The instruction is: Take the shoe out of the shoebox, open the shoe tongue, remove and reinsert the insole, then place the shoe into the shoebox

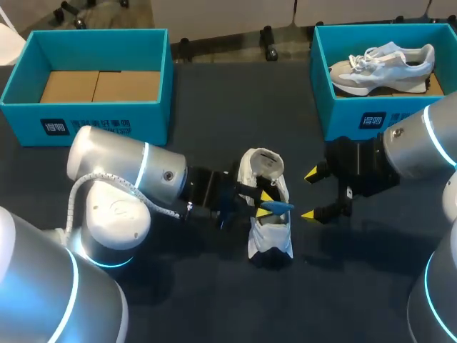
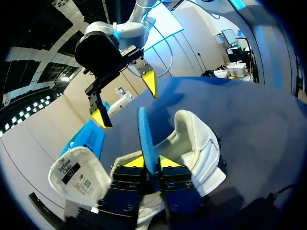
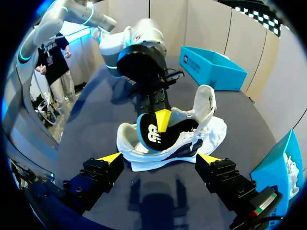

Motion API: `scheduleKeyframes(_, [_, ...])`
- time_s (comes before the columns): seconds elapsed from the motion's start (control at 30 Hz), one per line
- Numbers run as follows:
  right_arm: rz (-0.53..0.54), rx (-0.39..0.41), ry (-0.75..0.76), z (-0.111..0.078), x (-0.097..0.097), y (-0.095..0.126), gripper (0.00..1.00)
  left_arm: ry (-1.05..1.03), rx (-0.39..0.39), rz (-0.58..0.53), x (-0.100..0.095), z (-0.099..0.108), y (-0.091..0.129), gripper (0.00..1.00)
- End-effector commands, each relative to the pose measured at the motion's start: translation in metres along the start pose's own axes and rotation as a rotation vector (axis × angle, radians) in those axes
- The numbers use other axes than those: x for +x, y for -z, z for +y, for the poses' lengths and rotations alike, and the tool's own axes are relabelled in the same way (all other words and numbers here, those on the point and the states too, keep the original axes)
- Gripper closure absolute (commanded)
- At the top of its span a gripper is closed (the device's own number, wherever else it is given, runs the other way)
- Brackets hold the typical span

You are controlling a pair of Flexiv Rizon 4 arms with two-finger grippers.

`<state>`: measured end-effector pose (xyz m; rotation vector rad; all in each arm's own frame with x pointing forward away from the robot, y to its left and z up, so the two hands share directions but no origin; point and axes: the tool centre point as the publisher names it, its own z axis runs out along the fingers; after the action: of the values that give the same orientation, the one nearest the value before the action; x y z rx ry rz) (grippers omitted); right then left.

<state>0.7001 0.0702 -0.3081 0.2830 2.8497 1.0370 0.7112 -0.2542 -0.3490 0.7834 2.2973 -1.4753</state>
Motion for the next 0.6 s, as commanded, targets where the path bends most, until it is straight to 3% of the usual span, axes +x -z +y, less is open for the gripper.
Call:
scheduleKeyframes(0.03, [-0.001,0.0,0.0,0.0,0.0,0.0,0.0,-0.002,0.012,0.0,0.0,-0.009,0.006,0.6])
scheduleKeyframes(0.2, [-0.001,0.0,0.0,0.0,0.0,0.0,0.0,-0.002,0.036,0.002,0.004,-0.018,0.007,0.65])
scheduleKeyframes(0.3, [-0.001,0.0,0.0,0.0,0.0,0.0,0.0,-0.001,0.043,0.011,0.007,-0.02,0.006,0.8])
scheduleKeyframes(0.37, [-0.001,0.0,0.0,0.0,0.0,0.0,0.0,-0.001,0.047,0.02,0.01,-0.02,0.004,1.0])
scheduleKeyframes(0.6, [-0.001,0.0,0.0,0.0,0.0,0.0,0.0,0.003,0.041,0.042,0.014,-0.013,0.0,1.0])
